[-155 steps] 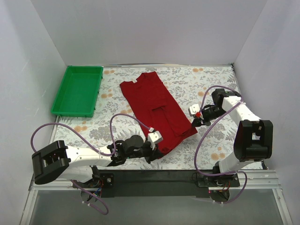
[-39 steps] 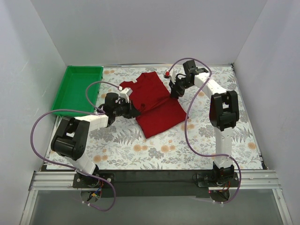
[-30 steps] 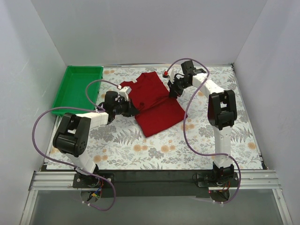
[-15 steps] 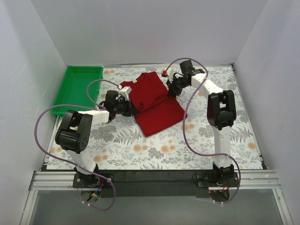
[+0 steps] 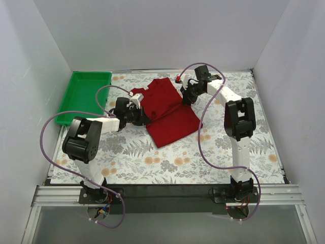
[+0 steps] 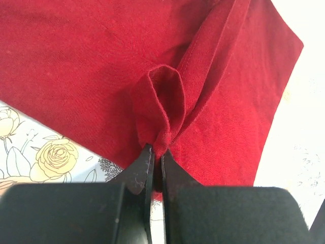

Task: Fold and stack the t-shirts
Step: Fold the tshirt

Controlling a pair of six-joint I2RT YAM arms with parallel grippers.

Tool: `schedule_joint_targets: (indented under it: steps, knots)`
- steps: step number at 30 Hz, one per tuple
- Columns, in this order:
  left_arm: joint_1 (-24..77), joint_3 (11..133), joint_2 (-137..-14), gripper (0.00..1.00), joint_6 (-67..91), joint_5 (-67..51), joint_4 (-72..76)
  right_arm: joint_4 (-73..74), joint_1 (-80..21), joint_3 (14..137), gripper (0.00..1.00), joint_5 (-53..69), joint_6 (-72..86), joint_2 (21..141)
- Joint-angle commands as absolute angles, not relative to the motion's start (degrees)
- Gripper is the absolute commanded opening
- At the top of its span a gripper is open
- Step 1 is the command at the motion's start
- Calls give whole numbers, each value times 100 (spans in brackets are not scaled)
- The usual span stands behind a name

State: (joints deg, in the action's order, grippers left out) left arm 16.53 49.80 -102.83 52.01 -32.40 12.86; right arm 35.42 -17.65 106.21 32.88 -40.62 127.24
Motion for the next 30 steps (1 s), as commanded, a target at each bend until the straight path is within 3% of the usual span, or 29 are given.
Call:
schedule_joint_targets:
  steps: [1,9,12,13,16,18,19,24,30]
  knots:
    - [1600,5203,-10222,0,5063,-3278,1204,3331,-1767,10837,1,3243,-4008,12770]
    - [1600,5247,-10283,0,5054,-3287,1178,3305,-1767,10828,3,3208,-3982,12788]
    - [1600,5300,-10318,2,5141,-3182,1187,3191,-1775,10837,12,3138,-3772,12797]
    - [1600,5335,-10301,22,5194,-2938,1187,3077,-1775,10837,25,3077,-3605,12788]
    - [1600,5318,-10013,47,5396,-2324,1344,2594,-1775,10951,36,2664,-2577,12771]
    - [1591,5300,-9818,59,5484,-1979,1520,2244,-1775,10978,41,2444,-2051,12657]
    - [1591,5326,-9652,60,5493,-1647,1520,2119,-1775,10951,45,2295,-1917,12613]
    - [1591,5598,-9317,63,5309,-1108,1292,1652,-1758,10644,48,2012,-1749,12218]
    - [1591,5643,-8869,63,5071,-634,537,2223,-1556,9635,47,4243,-3144,11288]
